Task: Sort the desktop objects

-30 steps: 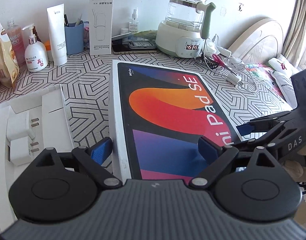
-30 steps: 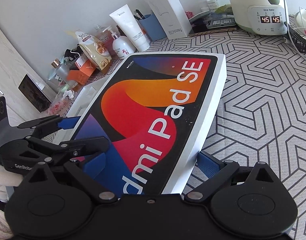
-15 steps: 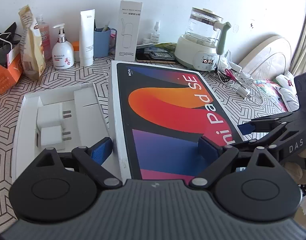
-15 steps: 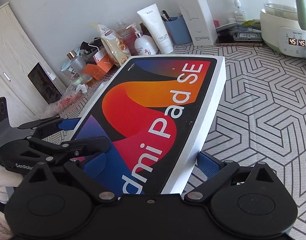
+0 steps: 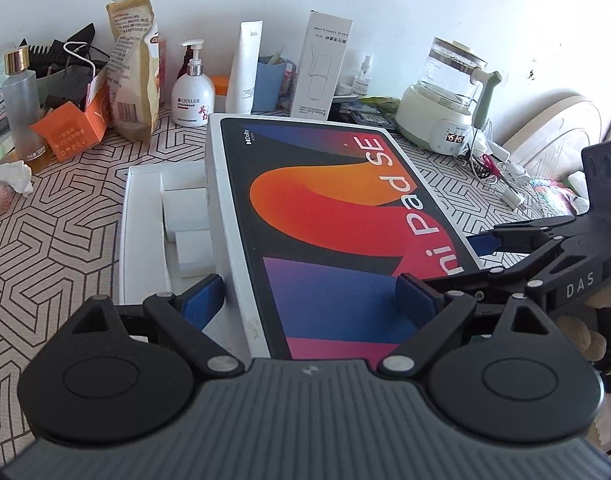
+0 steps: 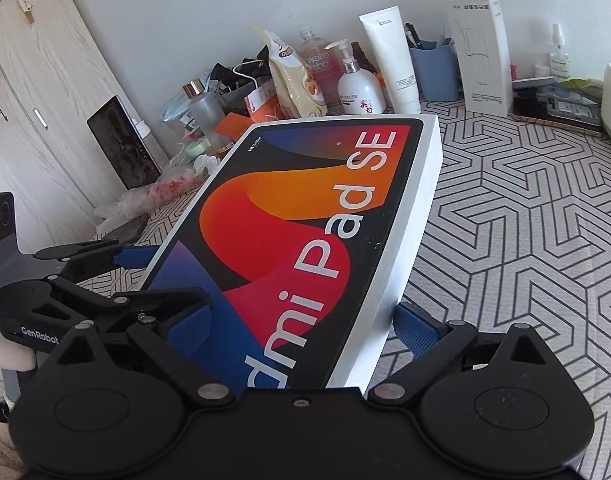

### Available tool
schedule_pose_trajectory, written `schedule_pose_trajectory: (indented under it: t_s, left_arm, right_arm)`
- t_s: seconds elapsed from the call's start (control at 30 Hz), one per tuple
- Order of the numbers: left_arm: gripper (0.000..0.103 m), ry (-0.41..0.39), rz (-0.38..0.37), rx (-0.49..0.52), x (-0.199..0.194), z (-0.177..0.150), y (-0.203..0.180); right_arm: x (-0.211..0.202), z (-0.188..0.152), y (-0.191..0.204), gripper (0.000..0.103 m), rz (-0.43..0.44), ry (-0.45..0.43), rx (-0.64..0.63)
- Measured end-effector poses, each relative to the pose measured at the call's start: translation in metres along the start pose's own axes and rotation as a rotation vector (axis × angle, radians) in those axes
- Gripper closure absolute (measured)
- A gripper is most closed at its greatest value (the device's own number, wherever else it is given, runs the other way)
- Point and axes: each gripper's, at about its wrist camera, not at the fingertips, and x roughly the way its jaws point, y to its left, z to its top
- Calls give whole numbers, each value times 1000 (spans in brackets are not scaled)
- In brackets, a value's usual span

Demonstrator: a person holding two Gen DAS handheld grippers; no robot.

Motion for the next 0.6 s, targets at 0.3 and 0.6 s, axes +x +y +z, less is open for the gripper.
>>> schedule_pose_trajectory:
  t_s: [0.3,0.6]
  left_arm:
    - [11,-15,21,-27,-7,4,33]
    - [11,27,27,-77,7,2,63]
  right_arm:
    - [27,16,19,3,25,13,-14]
    - [58,22,20,3,32,56,5]
